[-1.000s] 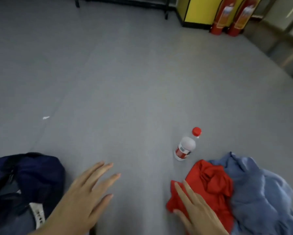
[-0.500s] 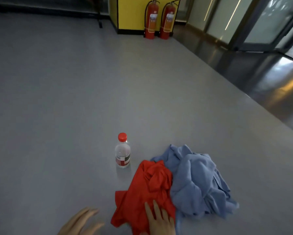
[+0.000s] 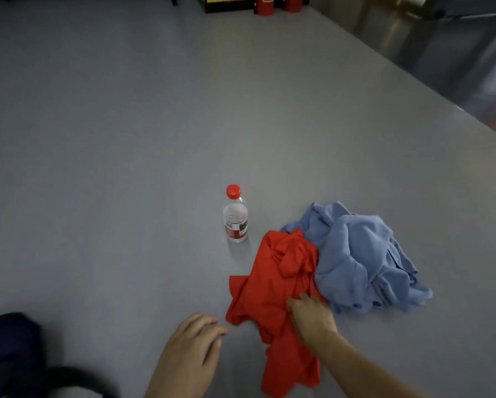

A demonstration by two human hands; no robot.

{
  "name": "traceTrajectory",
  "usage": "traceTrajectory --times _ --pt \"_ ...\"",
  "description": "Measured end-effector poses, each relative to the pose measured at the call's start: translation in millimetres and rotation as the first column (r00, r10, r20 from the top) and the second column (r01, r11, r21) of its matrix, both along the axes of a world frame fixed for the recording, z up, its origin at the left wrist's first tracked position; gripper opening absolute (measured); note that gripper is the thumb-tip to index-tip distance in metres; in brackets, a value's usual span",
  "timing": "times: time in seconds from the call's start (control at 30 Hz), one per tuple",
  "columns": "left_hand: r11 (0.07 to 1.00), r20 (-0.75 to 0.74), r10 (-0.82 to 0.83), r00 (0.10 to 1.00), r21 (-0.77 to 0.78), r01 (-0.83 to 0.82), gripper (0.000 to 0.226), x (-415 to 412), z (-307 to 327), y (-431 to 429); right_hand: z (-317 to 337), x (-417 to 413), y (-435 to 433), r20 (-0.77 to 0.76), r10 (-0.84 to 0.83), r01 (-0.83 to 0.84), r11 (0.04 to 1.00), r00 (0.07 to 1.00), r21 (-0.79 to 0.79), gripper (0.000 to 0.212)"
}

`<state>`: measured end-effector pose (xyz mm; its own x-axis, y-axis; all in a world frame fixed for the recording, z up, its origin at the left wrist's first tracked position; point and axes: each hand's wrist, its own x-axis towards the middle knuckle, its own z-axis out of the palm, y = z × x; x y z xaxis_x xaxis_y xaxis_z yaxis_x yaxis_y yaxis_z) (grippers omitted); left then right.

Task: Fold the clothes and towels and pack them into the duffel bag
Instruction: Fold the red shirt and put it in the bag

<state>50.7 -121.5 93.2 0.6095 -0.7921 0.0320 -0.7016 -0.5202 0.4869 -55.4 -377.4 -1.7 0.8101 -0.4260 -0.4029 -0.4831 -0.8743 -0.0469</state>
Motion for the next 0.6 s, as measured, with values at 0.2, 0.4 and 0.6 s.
traceTrajectory --times 0.2,0.4,0.6 --pt "0.999 0.016 0.027 1.0 -0.042 -0.027 0.026 8 75 42 68 34 10 0.308 -0.198 0.056 0.908 0.93 0.415 0.006" --pt "0.951 -0.151 0.31 0.939 0.054 -0.305 0.019 -4 197 121 238 85 43 0.588 -0.213 -0.208 0.798 0.78 0.566 0.014" --pt "0.857 -0.225 0.464 0.857 -0.13 -0.498 0.036 -46 296 147 416 79 102 0.778 -0.072 -0.49 0.74 0.624 0.461 0.013"
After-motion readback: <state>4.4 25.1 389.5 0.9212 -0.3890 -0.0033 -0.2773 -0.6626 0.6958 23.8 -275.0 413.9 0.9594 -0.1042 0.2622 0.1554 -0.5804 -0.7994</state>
